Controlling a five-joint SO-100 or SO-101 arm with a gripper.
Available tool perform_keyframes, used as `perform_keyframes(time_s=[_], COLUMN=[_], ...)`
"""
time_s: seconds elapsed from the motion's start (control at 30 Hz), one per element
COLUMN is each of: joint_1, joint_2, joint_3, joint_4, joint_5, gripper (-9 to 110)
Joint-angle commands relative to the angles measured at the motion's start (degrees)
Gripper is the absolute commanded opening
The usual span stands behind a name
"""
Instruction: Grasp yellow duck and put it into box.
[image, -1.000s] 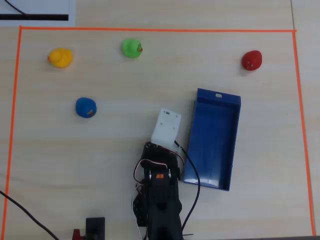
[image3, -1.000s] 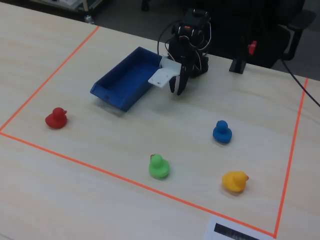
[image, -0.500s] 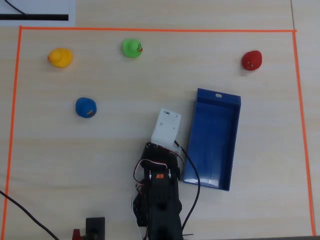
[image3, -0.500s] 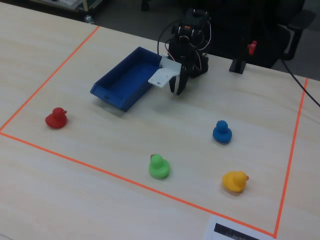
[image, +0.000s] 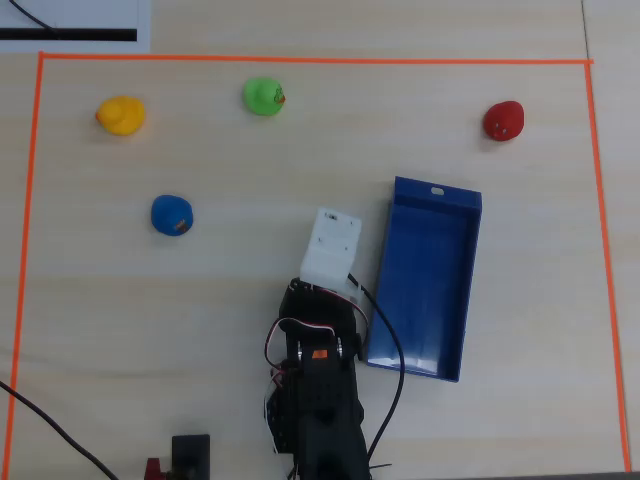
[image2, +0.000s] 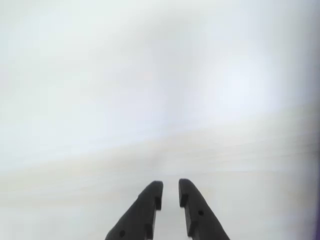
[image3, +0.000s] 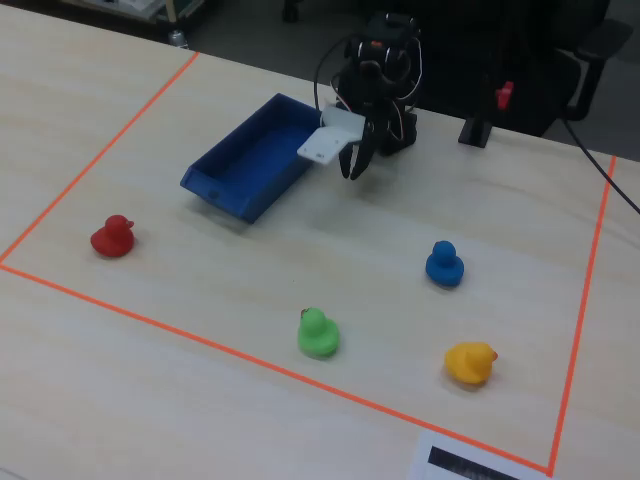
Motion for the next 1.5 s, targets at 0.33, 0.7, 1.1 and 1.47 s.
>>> perform_keyframes(time_s=[0.33, 0.7, 1.1, 1.47], joint_1=[-6.15, -21.36, -29.00, -27.77], joint_2=[-47.20, -63.90, -85.52, -97.29], joint_3=[-52.56, -58.10, -76.99, -87.28], joint_4=[4.48, -3.25, -6.50, -11.34], joint_5=[7.38, 16.52, 17.67, 14.41], gripper=[38, 40, 41, 40])
